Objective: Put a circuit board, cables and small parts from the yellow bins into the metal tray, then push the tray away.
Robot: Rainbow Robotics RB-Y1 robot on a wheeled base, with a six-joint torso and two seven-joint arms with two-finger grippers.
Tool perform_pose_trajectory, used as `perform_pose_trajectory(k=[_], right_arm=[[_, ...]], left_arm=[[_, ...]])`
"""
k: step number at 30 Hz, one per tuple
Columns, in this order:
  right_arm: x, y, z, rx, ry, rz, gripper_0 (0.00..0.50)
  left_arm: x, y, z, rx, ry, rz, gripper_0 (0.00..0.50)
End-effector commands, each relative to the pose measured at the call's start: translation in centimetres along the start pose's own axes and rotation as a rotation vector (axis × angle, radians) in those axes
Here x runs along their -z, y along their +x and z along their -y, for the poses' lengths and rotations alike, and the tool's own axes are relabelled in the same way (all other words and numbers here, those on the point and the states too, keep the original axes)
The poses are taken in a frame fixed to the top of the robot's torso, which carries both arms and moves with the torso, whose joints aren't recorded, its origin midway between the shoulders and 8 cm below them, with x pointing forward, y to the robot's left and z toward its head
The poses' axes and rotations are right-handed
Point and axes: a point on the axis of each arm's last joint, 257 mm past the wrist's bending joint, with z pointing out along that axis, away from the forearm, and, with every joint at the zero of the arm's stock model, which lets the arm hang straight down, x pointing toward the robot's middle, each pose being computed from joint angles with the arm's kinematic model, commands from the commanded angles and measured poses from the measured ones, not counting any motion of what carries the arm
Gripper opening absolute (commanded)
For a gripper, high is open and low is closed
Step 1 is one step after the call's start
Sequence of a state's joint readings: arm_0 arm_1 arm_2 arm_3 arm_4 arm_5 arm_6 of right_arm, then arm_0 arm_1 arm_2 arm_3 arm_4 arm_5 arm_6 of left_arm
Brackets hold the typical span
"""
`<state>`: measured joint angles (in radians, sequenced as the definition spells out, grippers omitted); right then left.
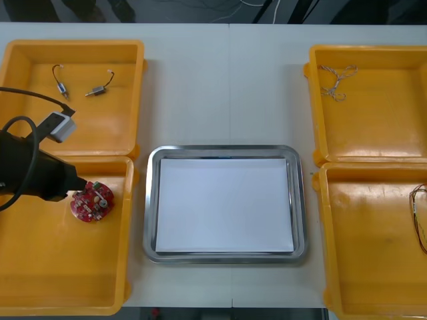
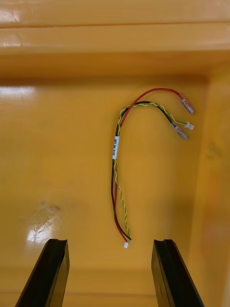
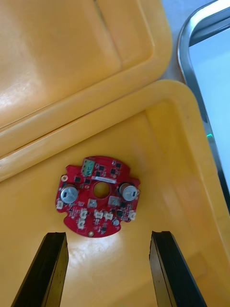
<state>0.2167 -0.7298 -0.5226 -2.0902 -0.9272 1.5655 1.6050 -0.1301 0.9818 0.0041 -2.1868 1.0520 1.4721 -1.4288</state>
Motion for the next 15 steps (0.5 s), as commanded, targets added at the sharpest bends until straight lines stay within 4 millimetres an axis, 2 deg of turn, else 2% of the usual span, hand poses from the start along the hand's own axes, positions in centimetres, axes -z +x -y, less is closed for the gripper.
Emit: perform_pose_trajectory(k=[1, 8, 15], right_arm=[[-0.3, 1.2, 1.1, 0.048, 0.028, -0.041, 0.500], [-2.7, 2.3, 1.2, 0.021, 0.004, -0.063, 0.500], [-3.8, 3.6, 1.9, 0.002, 0.002, -0.095, 0.500]], left_arm=[[0.3, -1.6, 0.6, -0.186, -0.022, 0.037, 0.500], [-0.9, -1.7, 1.9, -0.224, -0.001, 0.055, 0.500], [-2.0, -1.5, 2.2, -0.256, -0.014, 0.059, 0.500]])
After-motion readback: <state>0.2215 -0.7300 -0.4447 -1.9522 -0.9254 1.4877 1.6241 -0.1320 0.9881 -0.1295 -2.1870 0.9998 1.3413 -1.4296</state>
